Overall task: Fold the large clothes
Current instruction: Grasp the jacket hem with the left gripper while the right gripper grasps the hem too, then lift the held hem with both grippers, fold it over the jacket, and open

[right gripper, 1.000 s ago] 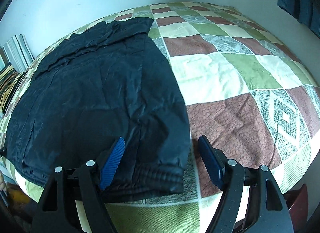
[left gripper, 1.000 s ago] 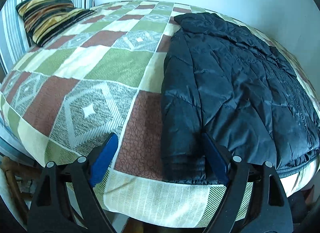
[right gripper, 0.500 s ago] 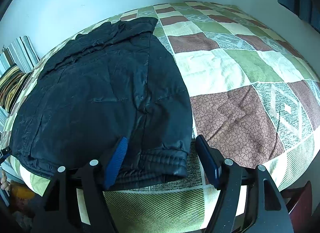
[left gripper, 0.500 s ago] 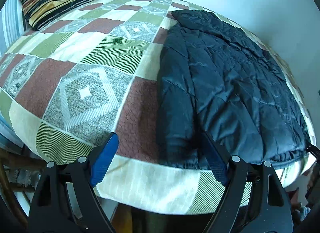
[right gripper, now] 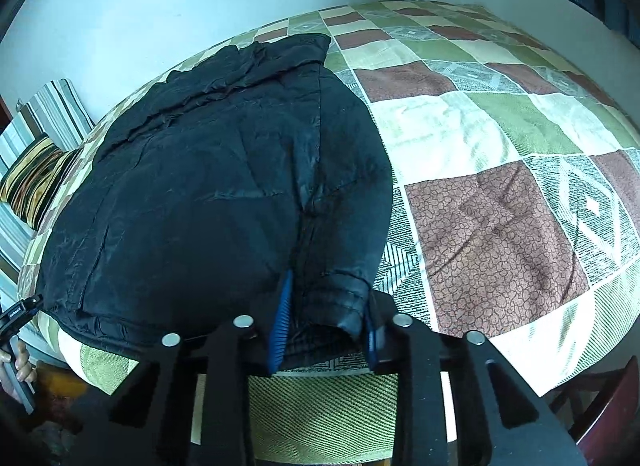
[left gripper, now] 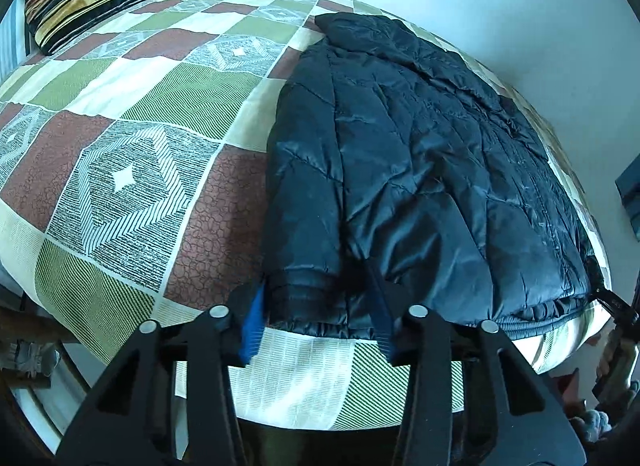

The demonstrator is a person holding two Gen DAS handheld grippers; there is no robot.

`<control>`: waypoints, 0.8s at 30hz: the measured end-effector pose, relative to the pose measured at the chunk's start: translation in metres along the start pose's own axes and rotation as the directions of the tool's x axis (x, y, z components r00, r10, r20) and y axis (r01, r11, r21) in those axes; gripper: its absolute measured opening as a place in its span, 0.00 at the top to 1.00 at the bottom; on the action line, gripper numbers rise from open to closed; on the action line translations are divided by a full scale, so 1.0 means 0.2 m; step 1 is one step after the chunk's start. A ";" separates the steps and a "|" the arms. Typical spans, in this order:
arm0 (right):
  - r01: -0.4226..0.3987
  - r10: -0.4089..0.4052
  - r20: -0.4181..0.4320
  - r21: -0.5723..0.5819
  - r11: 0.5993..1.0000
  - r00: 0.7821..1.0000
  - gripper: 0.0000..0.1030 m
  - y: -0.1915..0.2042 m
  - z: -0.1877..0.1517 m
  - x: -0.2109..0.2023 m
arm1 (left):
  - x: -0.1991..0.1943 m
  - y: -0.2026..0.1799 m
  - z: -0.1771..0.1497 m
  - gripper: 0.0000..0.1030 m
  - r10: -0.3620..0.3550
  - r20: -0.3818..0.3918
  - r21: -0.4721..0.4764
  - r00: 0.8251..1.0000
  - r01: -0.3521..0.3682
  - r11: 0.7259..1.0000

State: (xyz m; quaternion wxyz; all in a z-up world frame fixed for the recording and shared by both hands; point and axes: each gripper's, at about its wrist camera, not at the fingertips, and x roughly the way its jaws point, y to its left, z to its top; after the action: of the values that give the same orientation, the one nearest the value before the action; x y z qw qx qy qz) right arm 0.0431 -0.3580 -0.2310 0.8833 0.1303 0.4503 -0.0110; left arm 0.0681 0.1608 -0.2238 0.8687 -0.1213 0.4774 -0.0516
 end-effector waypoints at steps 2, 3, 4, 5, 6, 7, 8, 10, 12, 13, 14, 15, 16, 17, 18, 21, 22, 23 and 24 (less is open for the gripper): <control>0.002 -0.002 0.006 -0.001 1.000 1.000 0.79 0.01 0.00 -0.01 | -0.01 -0.02 0.00 0.70 -0.005 0.001 0.019 1.000 0.005 1.000; 0.002 -0.002 0.011 -0.001 1.000 1.000 0.80 0.01 0.00 -0.01 | -0.01 -0.03 0.00 0.73 0.000 0.004 0.024 1.000 0.000 1.000; 0.003 -0.003 0.015 -0.001 1.000 1.000 0.82 0.01 -0.01 -0.02 | -0.02 -0.04 -0.01 0.78 0.008 0.008 0.033 1.000 -0.008 0.999; 0.004 -0.004 0.019 -0.003 1.000 1.000 0.84 0.02 -0.01 -0.02 | -0.03 -0.05 0.00 0.84 0.017 0.014 0.036 1.000 -0.017 0.999; 0.003 -0.003 0.026 -0.002 1.000 1.000 0.85 0.02 -0.01 -0.03 | -0.04 -0.05 0.00 0.87 0.016 0.025 0.030 1.000 -0.016 0.999; 0.002 -0.003 0.032 0.001 1.000 0.999 0.87 0.02 -0.01 -0.03 | -0.05 -0.05 0.00 0.89 0.016 0.034 0.026 0.999 -0.017 1.000; 0.000 0.000 0.039 0.004 1.000 0.999 0.88 0.03 0.00 -0.05 | -0.07 -0.06 0.01 0.90 0.022 0.048 0.021 0.999 -0.023 1.000; -0.007 0.006 0.062 0.013 1.000 0.998 0.89 0.03 0.01 -0.08 | -0.13 -0.08 0.03 0.91 0.030 0.090 0.017 0.995 -0.032 0.999; -0.023 0.020 0.093 0.026 0.999 0.995 0.90 0.03 0.03 -0.13 | -0.20 -0.09 0.05 0.91 0.030 0.132 0.009 0.991 -0.032 0.999; -0.034 0.031 0.112 0.031 0.999 0.993 0.90 0.04 0.05 -0.16 | -0.25 -0.10 0.08 0.91 0.018 0.160 -0.003 0.987 -0.018 1.000; -0.048 0.044 0.132 0.033 0.998 0.990 0.90 0.05 0.07 -0.20 | -0.29 -0.11 0.10 0.92 0.008 0.180 -0.010 0.984 -0.007 1.000; -0.057 0.052 0.146 0.032 0.998 0.988 0.90 0.05 0.09 -0.22 | -0.35 -0.13 0.14 0.92 -0.006 0.211 -0.012 0.978 0.009 1.000; -0.068 0.063 0.166 0.025 0.997 0.984 0.91 0.07 0.12 -0.25 | -0.38 -0.15 0.16 0.92 -0.010 0.230 -0.008 0.973 0.013 1.000; -0.073 0.069 0.179 0.018 0.997 0.982 0.91 0.08 0.14 -0.27 | -0.42 -0.16 0.19 0.92 -0.011 0.249 -0.005 0.968 0.013 1.000; -0.082 0.078 0.198 0.010 0.997 0.977 0.91 0.10 0.18 -0.30 | -0.45 -0.18 0.22 0.92 -0.015 0.268 -0.003 0.963 0.016 1.000; -0.116 0.112 0.241 0.003 0.993 0.964 0.91 0.12 0.26 -0.38 | -0.55 -0.23 0.30 0.92 -0.032 0.314 -0.014 0.949 0.038 0.999; -0.128 0.123 0.256 0.001 0.992 0.959 0.91 0.13 0.29 -0.41 | -0.58 -0.23 0.33 0.92 -0.038 0.330 -0.018 0.943 0.046 0.999; -0.137 0.132 0.268 -0.002 0.991 0.954 0.91 0.14 0.31 -0.43 | -0.60 -0.24 0.34 0.92 -0.036 0.341 -0.022 0.939 0.046 0.999; -0.147 0.143 0.274 -0.005 0.989 0.951 0.91 0.14 0.34 -0.44 | -0.61 -0.24 0.37 0.93 -0.029 0.347 -0.030 0.938 0.042 0.999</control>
State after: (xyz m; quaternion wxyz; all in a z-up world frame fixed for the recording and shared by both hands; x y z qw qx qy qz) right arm 0.0482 -0.3555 -0.1166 0.9344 0.1673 0.3129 0.0325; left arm 0.0651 0.1520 -0.0736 0.9357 -0.1530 0.3159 -0.0364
